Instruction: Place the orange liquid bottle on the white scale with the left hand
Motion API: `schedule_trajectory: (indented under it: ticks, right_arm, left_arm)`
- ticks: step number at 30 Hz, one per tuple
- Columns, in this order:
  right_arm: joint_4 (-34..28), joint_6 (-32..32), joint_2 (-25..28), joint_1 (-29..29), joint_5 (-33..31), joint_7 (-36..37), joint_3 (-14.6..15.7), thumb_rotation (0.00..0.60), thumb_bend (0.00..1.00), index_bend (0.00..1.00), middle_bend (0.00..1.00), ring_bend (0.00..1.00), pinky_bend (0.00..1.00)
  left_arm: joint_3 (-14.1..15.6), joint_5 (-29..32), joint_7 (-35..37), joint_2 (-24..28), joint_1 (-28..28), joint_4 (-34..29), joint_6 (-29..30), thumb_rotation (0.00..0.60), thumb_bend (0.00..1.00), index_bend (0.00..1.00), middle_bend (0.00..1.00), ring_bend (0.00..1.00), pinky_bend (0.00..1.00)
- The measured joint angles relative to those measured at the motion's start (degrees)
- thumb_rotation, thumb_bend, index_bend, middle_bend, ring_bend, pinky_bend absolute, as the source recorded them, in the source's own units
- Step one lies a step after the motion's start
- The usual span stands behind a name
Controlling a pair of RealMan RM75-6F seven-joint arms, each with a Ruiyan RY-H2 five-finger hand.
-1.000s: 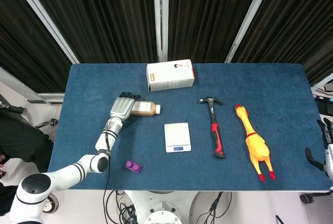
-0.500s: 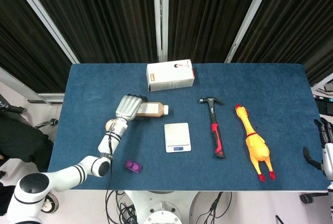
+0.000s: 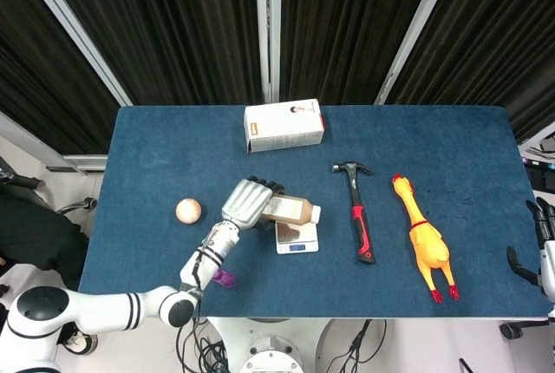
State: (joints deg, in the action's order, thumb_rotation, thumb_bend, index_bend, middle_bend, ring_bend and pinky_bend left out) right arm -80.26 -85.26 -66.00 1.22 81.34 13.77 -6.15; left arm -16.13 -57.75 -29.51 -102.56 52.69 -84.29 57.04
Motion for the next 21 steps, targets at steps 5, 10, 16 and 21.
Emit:
schedule_trajectory:
  ticks: [5, 10, 16, 21]
  right_arm:
    - [1.9, 0.6, -0.5, -0.1, -0.2, 1.7, 0.1, 0.600, 0.33, 0.00, 0.00, 0.00, 0.00]
    - [2.9, 0.8, -0.7, -0.1, -0.3, 2.7, 0.0, 0.600, 0.33, 0.00, 0.00, 0.00, 0.00]
    - [3.7, 1.3, -0.9, -0.1, -0.4, 3.4, 0.1, 0.600, 0.33, 0.00, 0.00, 0.00, 0.00]
    - [4.4, 1.8, -1.1, -0.1, -0.6, 3.9, 0.1, 0.600, 0.33, 0.00, 0.00, 0.00, 0.00]
  left_arm:
    - [0.3, 1.7, -1.8, -3.4, 1.9, 1.6, -0.8, 0.600, 0.26, 0.55, 0.57, 0.42, 0.36]
    - [0.5, 2.2, -1.5, -6.8, 3.3, 4.8, -1.9, 0.600, 0.26, 0.55, 0.57, 0.42, 0.36]
    - [0.7, 1.7, -0.2, -10.0, 4.6, 10.2, -3.3, 0.600, 0.26, 0.47, 0.56, 0.42, 0.35]
    - [1.1, 1.1, 1.8, -10.8, 4.8, 11.7, -4.5, 0.600, 0.25, 0.17, 0.45, 0.30, 0.33]
